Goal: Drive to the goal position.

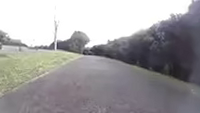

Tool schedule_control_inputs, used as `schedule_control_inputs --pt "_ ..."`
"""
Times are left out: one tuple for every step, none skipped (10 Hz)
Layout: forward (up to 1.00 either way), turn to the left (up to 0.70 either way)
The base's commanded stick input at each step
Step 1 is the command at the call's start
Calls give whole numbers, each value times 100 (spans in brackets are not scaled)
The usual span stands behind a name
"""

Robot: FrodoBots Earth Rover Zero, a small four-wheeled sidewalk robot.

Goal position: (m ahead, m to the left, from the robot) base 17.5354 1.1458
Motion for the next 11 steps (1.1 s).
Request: schedule_control_inputs --pt "70 0" --pt "70 0" --pt "70 0" --pt "70 1" --pt "70 11" --pt "70 21" --pt "70 29" --pt "70 27" --pt "70 4" --pt "70 2" --pt "70 2"
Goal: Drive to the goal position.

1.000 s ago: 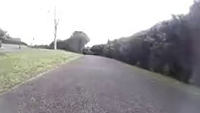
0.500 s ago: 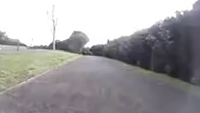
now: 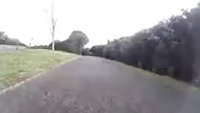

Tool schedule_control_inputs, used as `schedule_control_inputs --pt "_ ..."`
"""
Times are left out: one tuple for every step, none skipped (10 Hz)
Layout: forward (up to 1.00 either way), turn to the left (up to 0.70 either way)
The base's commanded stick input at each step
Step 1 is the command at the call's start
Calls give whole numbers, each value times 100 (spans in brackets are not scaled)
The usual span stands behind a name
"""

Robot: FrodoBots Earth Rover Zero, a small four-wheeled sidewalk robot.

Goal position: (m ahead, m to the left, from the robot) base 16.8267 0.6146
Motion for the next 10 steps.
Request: schedule_control_inputs --pt "70 2" --pt "70 2" --pt "70 2" --pt "70 2" --pt "70 2" --pt "70 2" --pt "70 2" --pt "70 2" --pt "70 2" --pt "70 2"
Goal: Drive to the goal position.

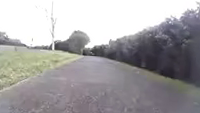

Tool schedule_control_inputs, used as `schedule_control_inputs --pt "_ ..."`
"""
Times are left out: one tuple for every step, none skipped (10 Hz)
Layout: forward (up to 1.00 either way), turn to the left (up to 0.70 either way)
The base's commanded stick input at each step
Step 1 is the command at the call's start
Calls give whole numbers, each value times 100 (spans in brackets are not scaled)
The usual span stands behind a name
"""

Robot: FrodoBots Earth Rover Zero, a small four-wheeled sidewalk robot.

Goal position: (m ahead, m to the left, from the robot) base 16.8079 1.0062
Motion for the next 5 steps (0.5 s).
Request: schedule_control_inputs --pt "70 2" --pt "70 2" --pt "70 2" --pt "70 2" --pt "70 2"
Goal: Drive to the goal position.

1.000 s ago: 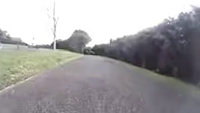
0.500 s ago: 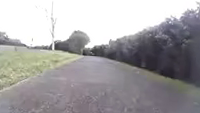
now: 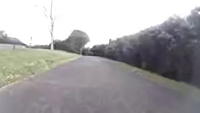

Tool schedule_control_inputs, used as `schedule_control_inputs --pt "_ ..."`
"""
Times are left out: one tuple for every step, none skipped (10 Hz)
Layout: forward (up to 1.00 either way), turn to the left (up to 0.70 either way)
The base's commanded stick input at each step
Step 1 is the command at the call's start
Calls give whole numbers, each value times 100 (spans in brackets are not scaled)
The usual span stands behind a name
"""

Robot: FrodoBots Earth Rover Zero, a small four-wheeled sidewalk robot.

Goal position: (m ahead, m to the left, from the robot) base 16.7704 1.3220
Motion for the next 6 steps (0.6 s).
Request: schedule_control_inputs --pt "70 2" --pt "70 2" --pt "70 2" --pt "70 2" --pt "70 2" --pt "70 1"
